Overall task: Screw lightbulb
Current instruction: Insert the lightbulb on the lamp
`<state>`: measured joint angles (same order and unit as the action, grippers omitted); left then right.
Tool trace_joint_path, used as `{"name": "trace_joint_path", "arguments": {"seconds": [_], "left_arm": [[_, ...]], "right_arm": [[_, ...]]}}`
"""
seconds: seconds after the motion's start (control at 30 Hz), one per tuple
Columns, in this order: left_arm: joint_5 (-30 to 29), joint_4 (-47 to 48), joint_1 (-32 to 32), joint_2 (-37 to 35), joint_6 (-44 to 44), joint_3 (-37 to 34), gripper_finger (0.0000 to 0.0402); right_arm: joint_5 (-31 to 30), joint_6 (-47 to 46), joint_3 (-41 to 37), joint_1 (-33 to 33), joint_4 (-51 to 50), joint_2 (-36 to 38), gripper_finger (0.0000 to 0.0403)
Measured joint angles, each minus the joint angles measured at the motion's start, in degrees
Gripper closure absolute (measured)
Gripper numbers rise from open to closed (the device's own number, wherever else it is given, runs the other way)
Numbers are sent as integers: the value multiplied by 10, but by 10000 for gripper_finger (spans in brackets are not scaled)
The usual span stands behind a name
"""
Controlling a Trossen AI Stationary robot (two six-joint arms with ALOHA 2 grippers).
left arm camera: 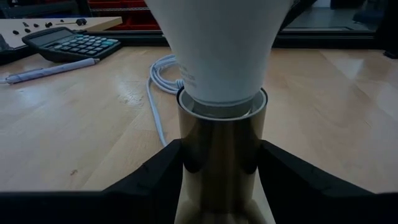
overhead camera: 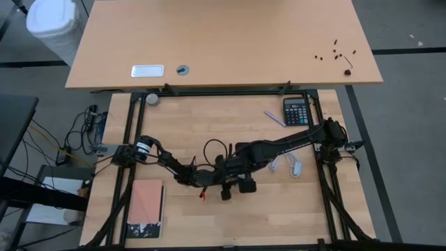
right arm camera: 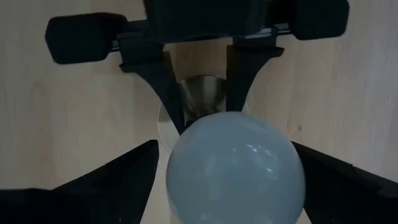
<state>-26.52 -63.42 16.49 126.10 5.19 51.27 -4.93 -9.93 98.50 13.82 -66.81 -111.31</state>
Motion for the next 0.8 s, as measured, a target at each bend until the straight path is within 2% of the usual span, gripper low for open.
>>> {"name": "trace_joint_path", "arguments": {"seconds": [0.43,0.8], "left_arm": [[9,0,0,0,-3,0,203],[20,-1,0,0,-33,0,203]], "right_arm": [[0,49,0,-1,0,-2,53],[0,50,0,-1,1,-2,53]]}}
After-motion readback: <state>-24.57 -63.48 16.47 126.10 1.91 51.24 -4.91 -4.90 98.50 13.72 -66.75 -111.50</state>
